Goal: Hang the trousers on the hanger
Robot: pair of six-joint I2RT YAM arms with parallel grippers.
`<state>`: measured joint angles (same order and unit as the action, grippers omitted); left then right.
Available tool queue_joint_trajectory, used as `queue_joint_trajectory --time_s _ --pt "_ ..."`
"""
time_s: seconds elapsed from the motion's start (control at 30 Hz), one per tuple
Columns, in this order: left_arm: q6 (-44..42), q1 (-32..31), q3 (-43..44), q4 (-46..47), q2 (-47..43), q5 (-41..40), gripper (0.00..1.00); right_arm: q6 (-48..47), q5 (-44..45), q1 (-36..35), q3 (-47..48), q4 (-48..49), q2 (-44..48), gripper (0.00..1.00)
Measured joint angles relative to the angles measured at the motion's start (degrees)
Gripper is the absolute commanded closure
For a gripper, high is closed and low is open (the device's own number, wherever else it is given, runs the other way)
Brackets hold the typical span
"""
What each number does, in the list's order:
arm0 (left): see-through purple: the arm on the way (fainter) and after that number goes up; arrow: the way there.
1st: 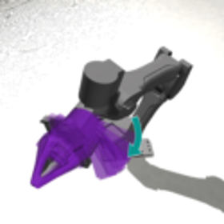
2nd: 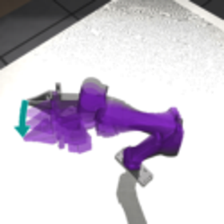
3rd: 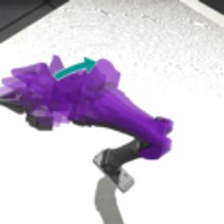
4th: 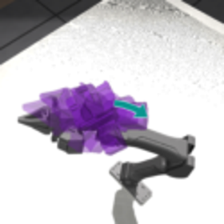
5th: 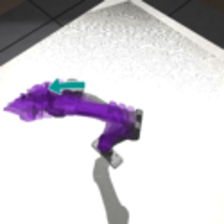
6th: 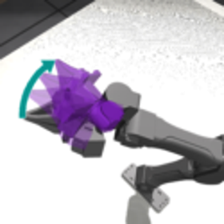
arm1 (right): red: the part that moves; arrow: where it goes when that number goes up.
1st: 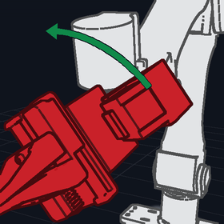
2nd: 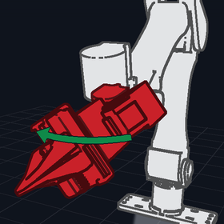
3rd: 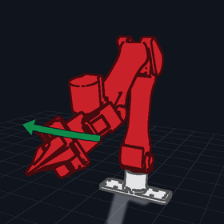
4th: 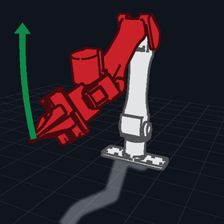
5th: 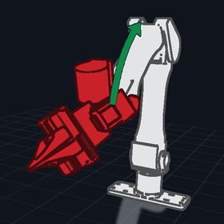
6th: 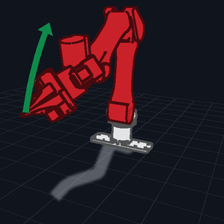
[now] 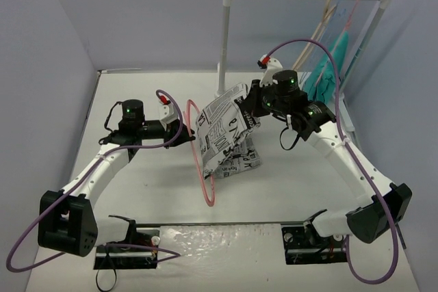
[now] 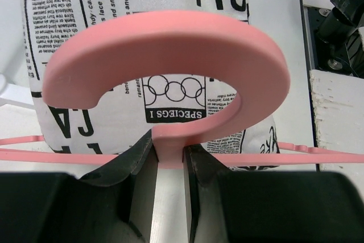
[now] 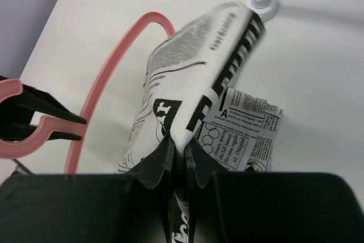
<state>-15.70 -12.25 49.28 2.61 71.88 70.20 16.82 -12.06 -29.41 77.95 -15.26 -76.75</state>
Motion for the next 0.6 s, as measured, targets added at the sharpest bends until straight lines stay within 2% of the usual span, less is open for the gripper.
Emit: queue_joint_trajectory --time_s 0.37,0.6 --pt "-1.89 0.00 0.00 -0.44 0.00 1.54 0.99 1.85 -3.48 -1.07 7.46 -5.58 0.02 1.00" --pt "-2.32 0.00 0.00 -1.18 0.54 1.55 0.99 2.32 -3.81 -1.07 7.86 -6.44 0.02 1.00"
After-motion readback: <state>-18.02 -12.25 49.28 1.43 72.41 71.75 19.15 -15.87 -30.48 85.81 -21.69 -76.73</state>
